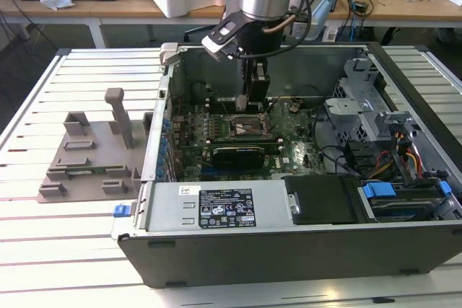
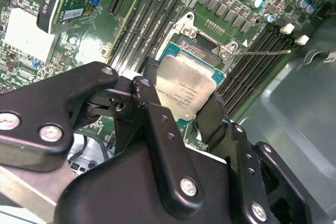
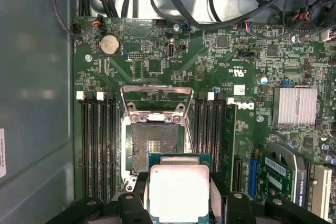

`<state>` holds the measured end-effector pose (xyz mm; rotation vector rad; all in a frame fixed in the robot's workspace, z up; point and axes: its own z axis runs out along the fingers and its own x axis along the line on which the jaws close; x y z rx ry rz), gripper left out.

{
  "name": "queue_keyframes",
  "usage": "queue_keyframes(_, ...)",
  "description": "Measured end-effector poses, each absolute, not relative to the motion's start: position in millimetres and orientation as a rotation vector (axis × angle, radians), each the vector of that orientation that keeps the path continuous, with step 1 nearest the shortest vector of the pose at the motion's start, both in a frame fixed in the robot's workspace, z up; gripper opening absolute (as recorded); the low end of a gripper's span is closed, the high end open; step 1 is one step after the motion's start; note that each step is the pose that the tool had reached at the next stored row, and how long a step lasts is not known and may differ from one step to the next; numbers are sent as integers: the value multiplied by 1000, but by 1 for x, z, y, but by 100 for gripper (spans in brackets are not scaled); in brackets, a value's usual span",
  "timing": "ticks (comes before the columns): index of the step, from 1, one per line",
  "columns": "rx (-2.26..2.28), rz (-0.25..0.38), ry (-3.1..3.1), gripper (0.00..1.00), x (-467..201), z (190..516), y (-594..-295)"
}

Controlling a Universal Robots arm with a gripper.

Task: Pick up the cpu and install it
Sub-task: 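Place the cpu into insertion slot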

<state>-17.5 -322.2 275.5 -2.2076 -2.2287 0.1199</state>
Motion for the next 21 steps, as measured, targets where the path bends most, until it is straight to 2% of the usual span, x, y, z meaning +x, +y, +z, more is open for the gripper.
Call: queue_keyframes(21, -2180, 120, -2257, 55, -17, 256, -316)
